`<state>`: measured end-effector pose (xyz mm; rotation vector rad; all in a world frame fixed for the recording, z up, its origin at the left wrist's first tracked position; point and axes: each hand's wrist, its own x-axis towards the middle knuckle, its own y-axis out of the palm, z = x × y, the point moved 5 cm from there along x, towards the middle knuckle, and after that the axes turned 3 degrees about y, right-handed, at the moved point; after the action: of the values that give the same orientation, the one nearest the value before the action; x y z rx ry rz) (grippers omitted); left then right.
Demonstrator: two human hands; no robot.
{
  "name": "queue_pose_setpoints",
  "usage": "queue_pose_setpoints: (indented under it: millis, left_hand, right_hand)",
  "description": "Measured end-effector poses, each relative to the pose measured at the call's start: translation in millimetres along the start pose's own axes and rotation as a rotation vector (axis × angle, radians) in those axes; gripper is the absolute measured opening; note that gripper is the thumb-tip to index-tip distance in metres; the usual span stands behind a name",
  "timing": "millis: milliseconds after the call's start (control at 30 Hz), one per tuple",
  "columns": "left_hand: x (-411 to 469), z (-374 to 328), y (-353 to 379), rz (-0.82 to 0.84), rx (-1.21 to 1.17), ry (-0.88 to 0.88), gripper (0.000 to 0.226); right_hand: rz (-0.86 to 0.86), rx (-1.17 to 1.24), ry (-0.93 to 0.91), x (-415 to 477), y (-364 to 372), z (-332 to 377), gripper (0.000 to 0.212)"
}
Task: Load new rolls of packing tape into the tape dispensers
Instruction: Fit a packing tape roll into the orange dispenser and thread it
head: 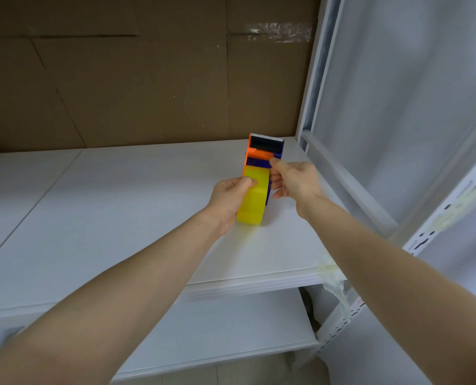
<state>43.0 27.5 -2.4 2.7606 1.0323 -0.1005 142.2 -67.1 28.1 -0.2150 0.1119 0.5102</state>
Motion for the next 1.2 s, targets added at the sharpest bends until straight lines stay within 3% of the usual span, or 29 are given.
queue_pose_setpoints:
  millis: [367, 467, 567, 700, 1000, 1200]
  left_hand:
    - [-2.8, -0.1, 12.7, 0.078, 0.143, 0.089, 0.008]
    - [-3.6, 1.1, 18.5, 0.133, 0.136, 0.087, 0.019]
    - [-2.3, 3.4, 20.3, 0.13, 0.095, 0.093, 0.03]
    - [-0.8, 3.1, 23.1, 0.133, 0.115, 0.085, 0.029]
    - [0.3, 2.2, 27.9, 0.153, 0.126, 0.086, 0.024]
    - [1.1, 0.4, 31.3, 0.151, 0.135, 0.09, 0.024]
  right_hand:
    - [-0.008, 0.031, 0.158, 0.7, -18.4, 3.9, 0.016]
    - [-0.058, -0.065, 0.067, 0.3, -20.7, 5.0, 0.015]
    - [-0.111, -0.251, -0.139, -3.9, -20.0, 8.9, 0.017]
    - [-0.161, -0.389, -0.351, -14.7, -19.9, 10.9, 0.011]
    - [-0.196, -0.393, -0.581, -20.5, -16.1, 1.2, 0.012]
    - [-0.197, -0.256, -0.645, -24.2, -16.2, -2.4, 0.011]
